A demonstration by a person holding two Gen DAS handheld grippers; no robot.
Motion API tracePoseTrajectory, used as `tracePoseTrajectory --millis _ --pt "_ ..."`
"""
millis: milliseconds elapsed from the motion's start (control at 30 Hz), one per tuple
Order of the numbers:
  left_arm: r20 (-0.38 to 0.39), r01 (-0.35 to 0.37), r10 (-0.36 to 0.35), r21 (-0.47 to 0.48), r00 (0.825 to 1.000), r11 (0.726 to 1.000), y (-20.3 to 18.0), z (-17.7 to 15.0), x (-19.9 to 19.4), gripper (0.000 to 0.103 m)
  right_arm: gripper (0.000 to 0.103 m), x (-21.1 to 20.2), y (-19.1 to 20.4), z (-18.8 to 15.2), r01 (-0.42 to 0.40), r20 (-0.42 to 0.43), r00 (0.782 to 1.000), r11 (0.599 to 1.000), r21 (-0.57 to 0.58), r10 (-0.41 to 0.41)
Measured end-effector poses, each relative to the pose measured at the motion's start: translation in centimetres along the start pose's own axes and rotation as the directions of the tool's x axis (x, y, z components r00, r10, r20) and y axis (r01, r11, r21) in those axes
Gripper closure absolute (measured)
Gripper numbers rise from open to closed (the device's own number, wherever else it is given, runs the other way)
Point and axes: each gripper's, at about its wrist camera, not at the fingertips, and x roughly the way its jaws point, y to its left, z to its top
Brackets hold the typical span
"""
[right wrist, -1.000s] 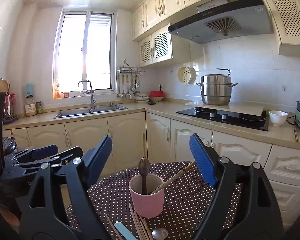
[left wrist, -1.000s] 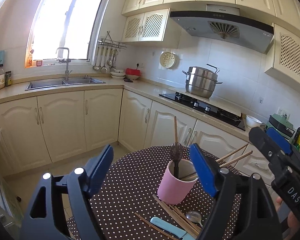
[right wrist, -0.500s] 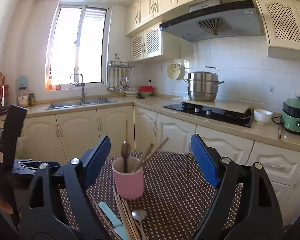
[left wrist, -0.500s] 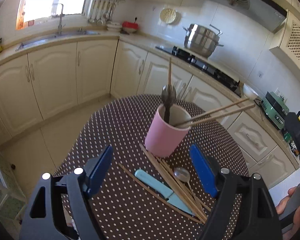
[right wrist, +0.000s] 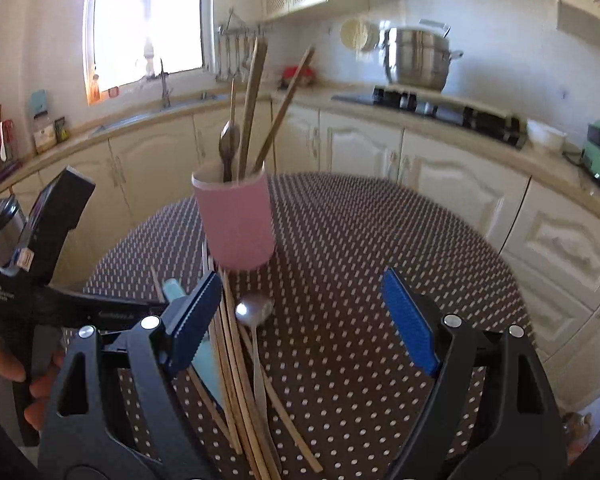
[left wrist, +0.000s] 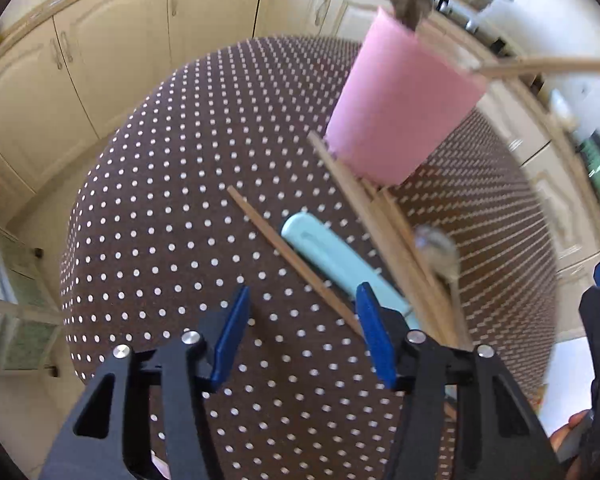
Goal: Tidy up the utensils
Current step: 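Move both tools down to the loose chopsticks beside the pink cup, then close the right tool on a wooden chopstick while the left tool grasps another chopstick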
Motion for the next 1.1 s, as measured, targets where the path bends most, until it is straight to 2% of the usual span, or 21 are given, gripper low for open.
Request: tracePoseTrajectory --millis 100,300,367,500,567,633,667,733,767,833,900,1100 --pt "0.011 -0.046 0.046 0.013 0.999 0.999 -0.7 0.2 0.3 0.049 0.022 1.6 -0.2 -1.2 -0.027 -0.067 0.997 1.000 0.009 0.027" --pt "0.036 -0.110 0.108 0.067 0.994 0.992 -2.0 0.5 0.6 0.049 0.022 3.1 -0.2 -2.2 -0.057 -0.142 0.988 0.998 -0.002 0.056" --pt "0.010 -0.139 0.139 0.109 0.990 0.984 -2.7 0.3 1.0 0.063 0.022 3.4 -0.4 -2.3 -0.063 -0.166 0.984 0.998 0.002 0.063" --pt "0.061 -0.192 0.184 0.173 0.981 0.966 -3.7 -0.4 1.2 0.065 0.022 4.2 -0.5 -2.4 -0.088 -0.213 0.974 0.996 -0.009 0.084" --pt "0.063 -0.175 0.166 0.198 0.984 0.964 -4.4 -0.9 1.1 0.075 0.022 4.7 -0.3 -2.5 -0.109 -0.247 0.964 0.994 -0.015 0.102" --pt "0.065 -0.169 0.159 0.225 0.985 0.959 -5.1 -1.4 1.0 0.078 0.022 5.0 0.0 -2.6 -0.128 -0.275 0.954 0.992 -0.025 0.116" --pt "0.066 -0.162 0.151 0.238 0.986 0.958 -5.3 -1.7 0.8 0.080 0.024 5.2 0.1 -2.5 -0.132 -0.286 0.951 0.991 -0.034 0.117" --pt "0.063 -0.142 0.130 0.252 0.989 0.957 -4.9 -1.8 0.4 0.086 0.040 5.6 0.3 -2.6 -0.143 -0.312 0.942 0.989 -0.045 0.122" --pt "0.061 -0.127 0.115 0.266 0.991 0.956 -4.8 -1.8 0.4 0.089 0.045 5.8 0.4 -2.6 -0.155 -0.326 0.936 0.987 -0.044 0.132" --pt "0.051 -0.101 0.091 0.284 0.995 0.954 -4.1 -1.3 0.3 0.089 0.060 6.3 0.6 -2.7 -0.171 -0.353 0.925 0.984 -0.049 0.143" --pt "0.043 -0.074 0.064 0.293 0.997 0.953 -3.6 -1.1 0.3 0.090 0.069 6.6 1.0 -2.6 -0.181 -0.371 0.917 0.982 -0.061 0.146" --pt "0.034 -0.042 0.034 0.275 0.999 0.961 -2.6 -0.9 -0.6 0.094 0.075 6.8 2.6 -2.2 -0.217 -0.381 0.910 0.971 -0.103 0.163"
